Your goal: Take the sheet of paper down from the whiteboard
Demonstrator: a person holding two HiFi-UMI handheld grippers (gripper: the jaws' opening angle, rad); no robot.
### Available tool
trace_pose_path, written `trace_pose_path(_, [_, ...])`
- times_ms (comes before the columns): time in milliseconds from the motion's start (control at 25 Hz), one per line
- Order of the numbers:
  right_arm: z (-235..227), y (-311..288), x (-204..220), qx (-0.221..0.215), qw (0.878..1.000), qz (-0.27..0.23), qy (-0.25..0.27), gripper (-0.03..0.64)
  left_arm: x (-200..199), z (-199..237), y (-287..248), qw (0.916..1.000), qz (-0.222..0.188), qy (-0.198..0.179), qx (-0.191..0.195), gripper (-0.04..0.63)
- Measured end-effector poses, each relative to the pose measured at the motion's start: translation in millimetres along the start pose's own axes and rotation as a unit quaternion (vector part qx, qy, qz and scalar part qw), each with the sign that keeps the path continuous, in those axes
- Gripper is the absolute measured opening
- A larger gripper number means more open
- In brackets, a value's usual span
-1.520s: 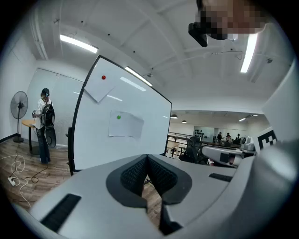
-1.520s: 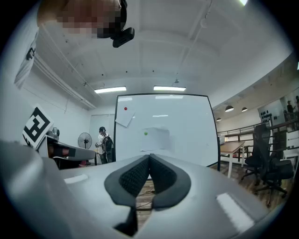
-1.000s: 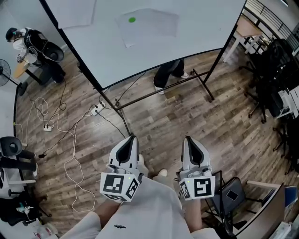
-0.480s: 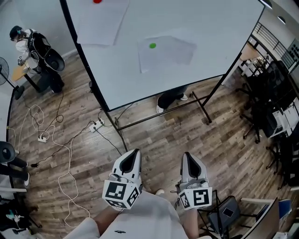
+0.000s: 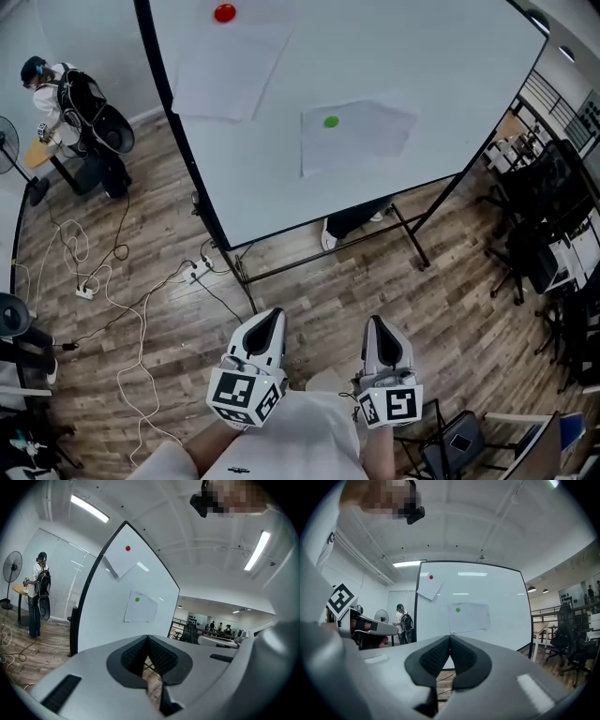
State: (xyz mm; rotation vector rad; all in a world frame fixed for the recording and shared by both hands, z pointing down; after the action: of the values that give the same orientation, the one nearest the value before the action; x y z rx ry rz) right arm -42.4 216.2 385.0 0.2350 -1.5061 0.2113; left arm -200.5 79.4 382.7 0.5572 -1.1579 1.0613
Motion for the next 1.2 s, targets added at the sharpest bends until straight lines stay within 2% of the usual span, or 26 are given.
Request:
trace_pose_path(320, [-40.0, -65.9, -1.8, -0.018, 1.000, -0.015, 0.006, 0.011, -13.3, 10.9, -68.1, 1.0000, -0.002, -0.003, -0.007, 0.006])
trace_pose_path(640, [-108.3, -164.1, -10.0, -0.074, 0.997, -0.021, 0.014, 0.011, -39.0, 13.9, -173.3, 0.9988, -0.019, 0.008, -0.043, 0.008])
trace_pose_path(960, [-169.1, -248.3, -16.3, -0.142, 0.989, -0.031, 0.015, 0.011, -66.3, 16.1, -252.7, 0.9933, -0.050, 0.010, -0.104, 0.006])
trace_pose_path(1200, [-182.4, -292.8, -11.2, -0.194, 0.980, -0.031, 0.018, 0.011, -67.8, 18.5, -279.2, 0.9871, -0.057, 0.022, -0.148, 0.007])
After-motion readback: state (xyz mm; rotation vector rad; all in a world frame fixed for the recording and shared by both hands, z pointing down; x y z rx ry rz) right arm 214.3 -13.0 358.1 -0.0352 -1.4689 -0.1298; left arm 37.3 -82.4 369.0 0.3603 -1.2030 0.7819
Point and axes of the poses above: the fingertips, and each gripper's own axes: y backward along the fingers, z to its left, x out of its underside, the point moved 5 cm from there along y, backward along the fingers, and after that the axes turned 5 degrees about y, right-handed, at the moved point
